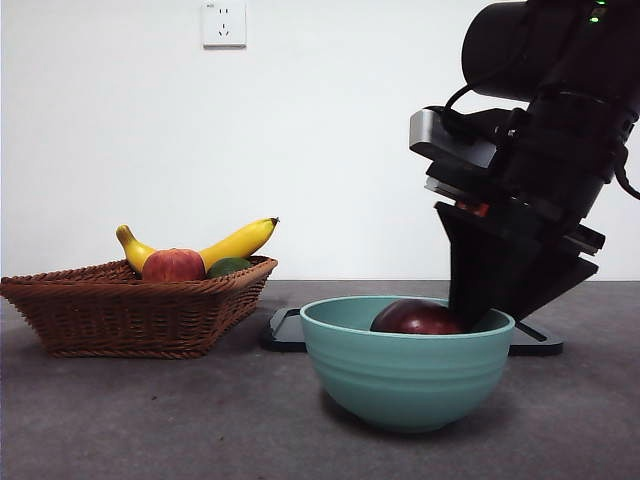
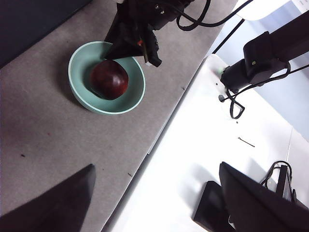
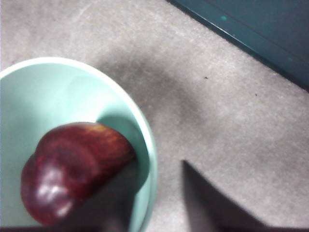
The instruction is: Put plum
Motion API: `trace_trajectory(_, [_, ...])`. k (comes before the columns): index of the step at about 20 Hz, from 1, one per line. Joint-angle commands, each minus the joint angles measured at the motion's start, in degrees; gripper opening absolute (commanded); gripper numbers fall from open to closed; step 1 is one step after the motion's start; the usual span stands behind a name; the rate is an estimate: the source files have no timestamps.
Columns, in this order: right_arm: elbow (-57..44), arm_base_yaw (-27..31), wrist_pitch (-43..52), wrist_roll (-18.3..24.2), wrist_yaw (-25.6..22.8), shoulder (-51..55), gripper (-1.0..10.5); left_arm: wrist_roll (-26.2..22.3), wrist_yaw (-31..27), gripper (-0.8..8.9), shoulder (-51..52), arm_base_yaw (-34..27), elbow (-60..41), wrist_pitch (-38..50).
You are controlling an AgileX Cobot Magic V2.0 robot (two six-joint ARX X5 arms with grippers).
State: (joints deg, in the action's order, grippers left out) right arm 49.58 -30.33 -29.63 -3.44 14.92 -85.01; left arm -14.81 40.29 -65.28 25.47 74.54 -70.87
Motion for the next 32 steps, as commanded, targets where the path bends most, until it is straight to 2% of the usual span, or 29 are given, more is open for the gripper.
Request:
trace_trajectory(1, [0.22,-0.46,0.9,-0.61,0.04,-0.7,0.1,-1.07,0.17,4.0,-0.42,0.26,0.5,0.42])
trace_trajectory(9, [4.87,-0.31,-0.66,-1.79,1.51,0.2,0.1,-1.07,0.2,4.0,-0.42,0.26,0.48,0.39])
trace_trajectory(16, [14.75,5.66,-2.6,-1.73,1.07,-0.96,0.1,-1.05,0.2,4.0,-0.42,0.26,0.5,0.39])
trace_trajectory(23, [27.1,12.59,-2.56,-1.05,1.07,-14.86,0.1,-1.05,0.2,4.0,-0.42,0.26,0.5,0.44])
trace_trajectory(26, [31.58,13.29,-1.86,-1.05,0.11,-21.49,0.1,-1.05,0.2,4.0,-0.42,0.26,0.5,0.42])
trace_trajectory(32, [31.91,13.38,-0.7,-1.03,0.02,-25.49,0.1,-1.05,0.2,4.0,-0.42,0.26,0.5,0.57])
